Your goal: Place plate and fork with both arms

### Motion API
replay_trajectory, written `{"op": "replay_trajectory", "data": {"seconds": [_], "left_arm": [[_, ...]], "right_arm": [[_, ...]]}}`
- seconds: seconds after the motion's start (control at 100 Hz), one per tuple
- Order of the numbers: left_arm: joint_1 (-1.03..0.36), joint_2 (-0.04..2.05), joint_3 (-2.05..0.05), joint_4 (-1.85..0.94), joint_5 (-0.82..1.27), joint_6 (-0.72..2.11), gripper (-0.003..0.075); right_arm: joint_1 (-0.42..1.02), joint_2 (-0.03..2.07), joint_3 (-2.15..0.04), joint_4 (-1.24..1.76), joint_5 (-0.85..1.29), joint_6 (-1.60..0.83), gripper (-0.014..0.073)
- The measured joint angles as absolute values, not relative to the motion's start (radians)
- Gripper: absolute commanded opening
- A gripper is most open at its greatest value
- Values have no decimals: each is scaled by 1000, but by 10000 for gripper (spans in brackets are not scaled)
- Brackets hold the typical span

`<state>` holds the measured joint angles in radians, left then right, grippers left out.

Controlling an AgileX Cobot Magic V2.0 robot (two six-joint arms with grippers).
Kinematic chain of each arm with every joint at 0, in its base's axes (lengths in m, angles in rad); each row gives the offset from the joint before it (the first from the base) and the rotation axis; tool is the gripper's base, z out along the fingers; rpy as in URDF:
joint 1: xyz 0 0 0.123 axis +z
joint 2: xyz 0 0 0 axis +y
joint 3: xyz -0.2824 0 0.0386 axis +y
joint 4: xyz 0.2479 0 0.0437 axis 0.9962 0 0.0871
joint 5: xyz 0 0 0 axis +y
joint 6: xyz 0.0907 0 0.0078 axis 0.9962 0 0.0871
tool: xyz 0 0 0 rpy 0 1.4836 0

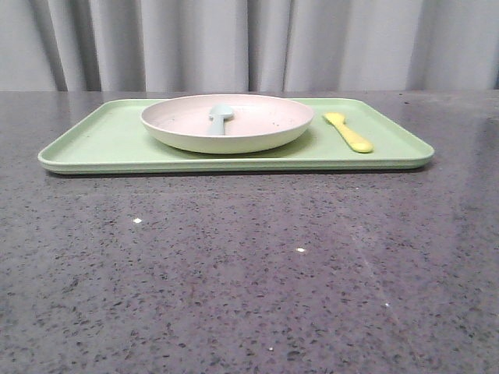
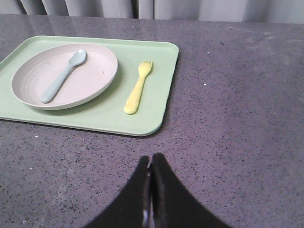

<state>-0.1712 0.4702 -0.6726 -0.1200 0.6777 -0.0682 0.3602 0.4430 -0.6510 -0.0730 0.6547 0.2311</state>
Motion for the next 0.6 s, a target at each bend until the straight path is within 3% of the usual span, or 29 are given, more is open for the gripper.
{"op": "replay_trajectory", "data": {"seconds": [0.46, 0.6], "left_arm": [[-152, 437, -636, -120, 671, -68, -20], [-120, 378, -556, -124, 586, -68, -20]], "right_arm": [[360, 443, -651, -73, 655, 231, -68], [360, 443, -651, -73, 655, 231, -68]]}}
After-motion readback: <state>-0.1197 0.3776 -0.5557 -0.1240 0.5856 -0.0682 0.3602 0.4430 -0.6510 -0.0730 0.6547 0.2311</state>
